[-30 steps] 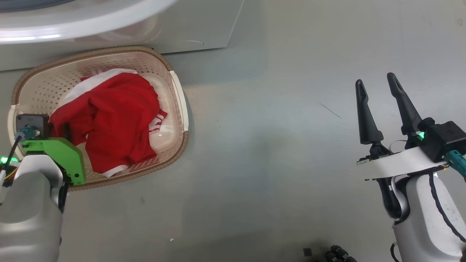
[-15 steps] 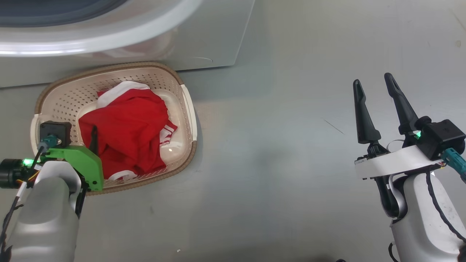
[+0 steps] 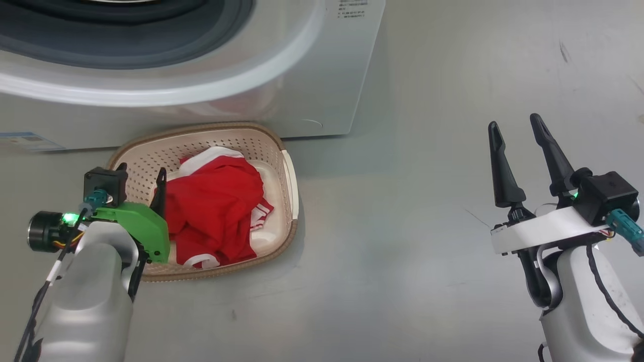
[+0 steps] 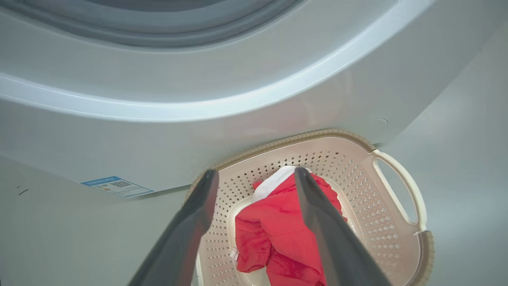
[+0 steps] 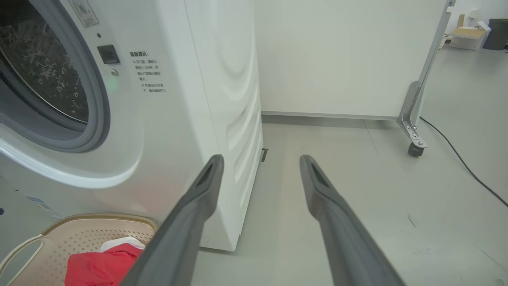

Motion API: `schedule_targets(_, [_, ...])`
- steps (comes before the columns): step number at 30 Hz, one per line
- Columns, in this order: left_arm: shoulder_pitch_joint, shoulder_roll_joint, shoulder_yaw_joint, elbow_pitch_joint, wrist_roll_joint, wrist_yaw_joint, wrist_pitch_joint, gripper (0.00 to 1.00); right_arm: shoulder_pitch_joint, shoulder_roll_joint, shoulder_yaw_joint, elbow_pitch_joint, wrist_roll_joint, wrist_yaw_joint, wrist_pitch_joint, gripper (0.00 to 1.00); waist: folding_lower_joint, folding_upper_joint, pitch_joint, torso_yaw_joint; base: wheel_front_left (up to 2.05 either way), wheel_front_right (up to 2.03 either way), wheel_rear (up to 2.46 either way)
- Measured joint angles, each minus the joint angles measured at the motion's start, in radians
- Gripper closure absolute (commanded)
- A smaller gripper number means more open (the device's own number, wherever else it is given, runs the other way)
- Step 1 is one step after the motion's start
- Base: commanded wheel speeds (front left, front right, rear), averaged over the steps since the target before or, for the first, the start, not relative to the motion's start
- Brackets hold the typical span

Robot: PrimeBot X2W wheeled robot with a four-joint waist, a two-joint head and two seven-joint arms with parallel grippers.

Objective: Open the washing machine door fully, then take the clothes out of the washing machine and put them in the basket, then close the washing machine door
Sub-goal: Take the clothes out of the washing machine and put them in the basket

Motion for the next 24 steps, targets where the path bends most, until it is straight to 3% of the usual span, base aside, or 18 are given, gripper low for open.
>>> schedule_targets(7, [0.034, -0.024, -0.003, -0.067, 0.000, -0.009, -0.003, 0.00, 0.041, -0.002, -0.006, 0.022, 0.008, 0.000, 0.000, 0.00, 0.0000, 0.0000, -0.083, 0.039, 0.00, 0.00, 0.00])
schedule_targets(15, [0.072, -0.035, 0.025, -0.285, -0.017, -0.012, -0.003, 0.00, 0.081, -0.004, -0.016, 0.031, 0.014, 0.000, 0.000, 0.00, 0.0000, 0.0000, -0.166, 0.095, 0.00, 0.00, 0.00])
schedule_targets(24, [0.195, -0.035, 0.052, -0.427, -0.017, -0.012, -0.003, 0.00, 0.109, -0.003, -0.002, 0.037, 0.024, 0.000, 0.000, 0.00, 0.0000, 0.0000, -0.251, 0.148, 0.00, 0.00, 0.00])
